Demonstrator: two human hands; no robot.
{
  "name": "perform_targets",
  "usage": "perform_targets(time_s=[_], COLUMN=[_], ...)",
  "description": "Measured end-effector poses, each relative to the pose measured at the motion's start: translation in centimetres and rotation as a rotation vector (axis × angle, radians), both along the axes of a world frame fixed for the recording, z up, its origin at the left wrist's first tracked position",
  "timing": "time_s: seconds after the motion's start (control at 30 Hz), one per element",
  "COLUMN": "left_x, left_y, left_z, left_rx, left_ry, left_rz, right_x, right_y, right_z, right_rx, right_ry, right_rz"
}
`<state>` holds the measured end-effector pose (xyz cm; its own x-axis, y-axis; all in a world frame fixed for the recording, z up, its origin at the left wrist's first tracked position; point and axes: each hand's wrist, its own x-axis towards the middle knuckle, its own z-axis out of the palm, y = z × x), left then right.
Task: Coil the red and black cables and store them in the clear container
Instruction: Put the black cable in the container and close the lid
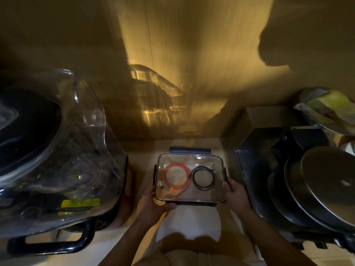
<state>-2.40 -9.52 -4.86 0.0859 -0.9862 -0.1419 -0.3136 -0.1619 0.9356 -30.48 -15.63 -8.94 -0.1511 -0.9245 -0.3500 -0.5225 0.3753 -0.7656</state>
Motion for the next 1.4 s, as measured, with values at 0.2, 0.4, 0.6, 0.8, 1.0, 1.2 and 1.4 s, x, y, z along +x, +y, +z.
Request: perform_targets(time_s=[0.2, 0.4, 0.6, 0.8, 1.0, 1.2, 1.4], left_x=[-0.1, 0.7, 0.6, 0.6, 0.5, 0.4, 0.5], left_y=[0.2, 0.0, -0.3, -0.1, 0.2, 0.5, -0.9], left_z=[-0.4, -1.2, -1.0, -1.8, -2.1, -1.8, -0.7], left_rx=[0.030, 0.025, -0.014, 0.157, 0.242, 0.203, -0.075], left_ry=[0.032, 0.023, 0.032, 0.062, 0.080, 0.021, -0.185], left_rz=[0.035, 0.009, 0.014, 0.069, 0.055, 0.081, -0.045], right_x=[0.1, -0.2, 0.0, 0.1, 0.1, 0.6, 2.1], right_y=[0.0, 0.1, -0.2, -0.3, -0.5, 0.0, 0.8], right_z=[0.3, 0.0, 0.5, 0.8, 1.1, 1.2, 2.3], right_rx=[0.015, 0.046, 0.054, 0.076, 0.073, 0.066, -0.155], right_ry=[-0.010, -0.009, -0.034, -0.038, -0.032, 0.032, 0.190], right_rz=[-0.003, 0.003, -0.009, -0.014, 0.007, -0.014, 0.113])
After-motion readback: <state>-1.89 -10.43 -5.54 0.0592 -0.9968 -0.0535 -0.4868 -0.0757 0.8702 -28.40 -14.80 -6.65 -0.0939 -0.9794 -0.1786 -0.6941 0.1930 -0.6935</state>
